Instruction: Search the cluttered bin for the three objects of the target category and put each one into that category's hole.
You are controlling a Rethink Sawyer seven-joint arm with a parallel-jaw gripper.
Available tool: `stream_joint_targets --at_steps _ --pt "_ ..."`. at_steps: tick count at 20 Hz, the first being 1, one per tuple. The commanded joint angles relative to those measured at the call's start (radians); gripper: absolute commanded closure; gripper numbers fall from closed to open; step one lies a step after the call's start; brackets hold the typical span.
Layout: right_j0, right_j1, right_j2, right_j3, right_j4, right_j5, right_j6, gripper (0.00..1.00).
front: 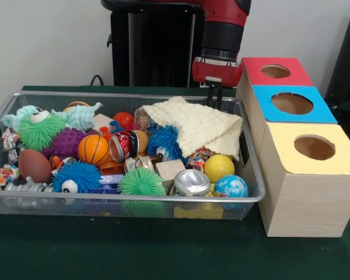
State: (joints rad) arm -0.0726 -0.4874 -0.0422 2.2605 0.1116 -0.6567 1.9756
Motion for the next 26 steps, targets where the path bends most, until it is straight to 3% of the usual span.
stream_joint_targets --at_steps 1,10,15,19,26 --pt "-0.037 -0.016 0.095 -0.044 0.028 0.045 0.269 1.0" --pt "-0.058 -0.169 0.117 -0.007 0.068 0.191 0.241 1.0" --pt "-0.028 -0.143 0.11 -0.07 0.157 0.172 0.281 1.0" --pt "-0.048 -0.138 0.127 -0.147 0.186 0.215 0.246 1.0" --pt "-0.012 -0.13 0.107 -0.188 0.247 0.249 0.199 1.0"
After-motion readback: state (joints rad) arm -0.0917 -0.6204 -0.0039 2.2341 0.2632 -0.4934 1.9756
